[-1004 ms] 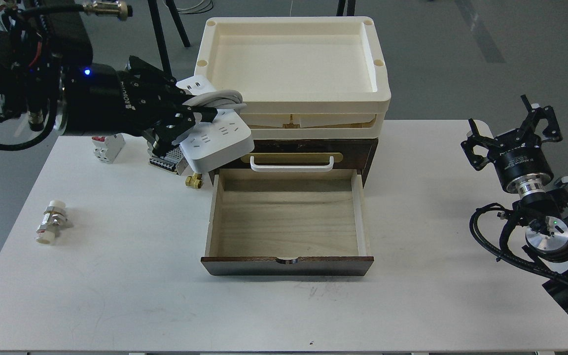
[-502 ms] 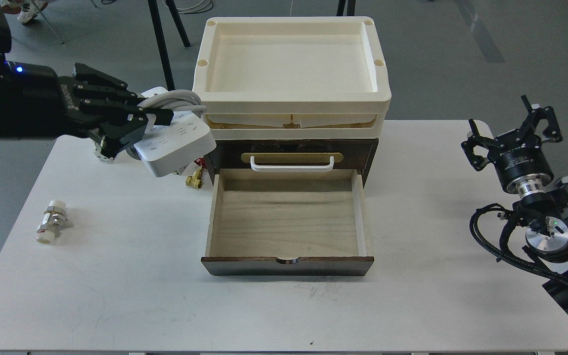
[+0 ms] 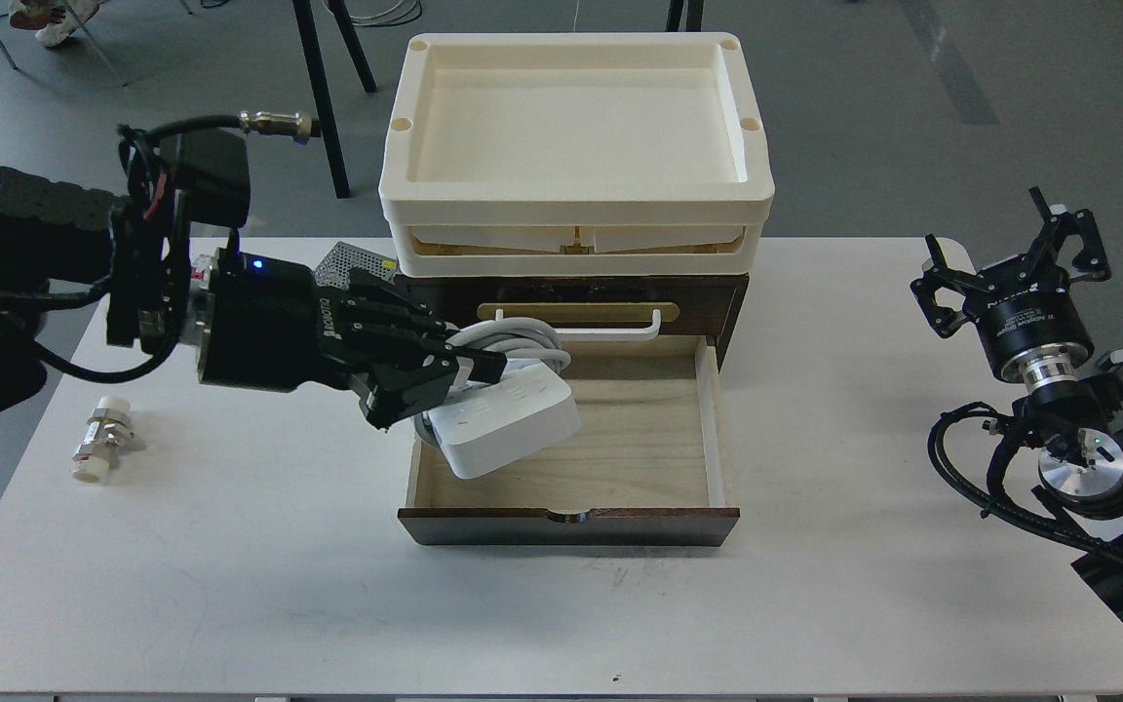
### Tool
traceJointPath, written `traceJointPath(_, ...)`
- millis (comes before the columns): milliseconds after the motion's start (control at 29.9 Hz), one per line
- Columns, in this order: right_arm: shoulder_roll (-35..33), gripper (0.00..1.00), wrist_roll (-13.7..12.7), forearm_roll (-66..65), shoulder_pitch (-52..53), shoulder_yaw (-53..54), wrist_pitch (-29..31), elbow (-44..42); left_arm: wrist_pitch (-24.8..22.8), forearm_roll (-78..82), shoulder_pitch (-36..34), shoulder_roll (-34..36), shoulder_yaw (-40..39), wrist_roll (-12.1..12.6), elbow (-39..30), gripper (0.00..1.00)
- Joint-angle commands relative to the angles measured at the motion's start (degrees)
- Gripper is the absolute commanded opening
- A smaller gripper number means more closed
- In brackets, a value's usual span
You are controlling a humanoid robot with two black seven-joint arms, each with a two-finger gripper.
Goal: Put charging cable into cabinet
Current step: 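Lower the held power strip into the open drawer, then open the left gripper, release the strip, and raise the arm away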
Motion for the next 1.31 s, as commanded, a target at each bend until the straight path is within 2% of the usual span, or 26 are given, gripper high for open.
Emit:
traceJointPath(0,0.0,1.00,0.0,0.0,0.0,0.0,0.0,0.0,0.0,0.2,4.8,-7.8,-0.1,3.8,5.9,0.08)
traceJointPath(234,0.1,1.00,0.0,0.0,0.0,0.0,0.0,-0.1,0.8,2.0,8.2,-15.1,0.2,6.2,13.6,0.08)
traceJointPath(335,0.1,1.00,0.0,0.0,0.0,0.0,0.0,-0.2,1.1,5.1,9.4,-17.4,0.3,8.1,16.1,0.08)
traceJointPath(469,0.0,1.00,0.0,0.0,0.1,0.0,0.0,-0.2,1.2,11.7,9.7,-20.6,0.2,8.8,17.9,0.09)
traceJointPath(569,0.0,1.00,0.0,0.0,0.1,0.0,0.0,-0.1,1.2,15.7,9.8,-22.0,0.2,9.1,20.3,0.09)
traceJointPath(1038,0.0,1.00,0.0,0.0,0.1,0.0,0.0,-0.1,1.2,22.2,10.9,-25.9,0.3,14.3,25.4,0.13)
traceJointPath(1138,0.0,1.00,0.0,0.0,0.1,0.0,0.0,-0.1,1.2,22.2,11.0,-26.4,0.3,14.5,25.4,0.20)
traceJointPath(1172,0.0,1.00,0.0,0.0,0.1,0.0,0.0,-0.1,1.2,22.2,11.1,-26.4,0.2,14.6,25.4,0.27)
traceJointPath(1238,0.0,1.00,0.0,0.0,0.1,0.0,0.0,-0.1,1.8,22.1,11.2,-26.4,0.1,14.6,25.0,0.50)
traceJointPath(1272,0.0,1.00,0.0,0.0,0.1,0.0,0.0,-0.1,2.7,22.1,11.3,-26.5,-0.1,14.6,24.8,0.58)
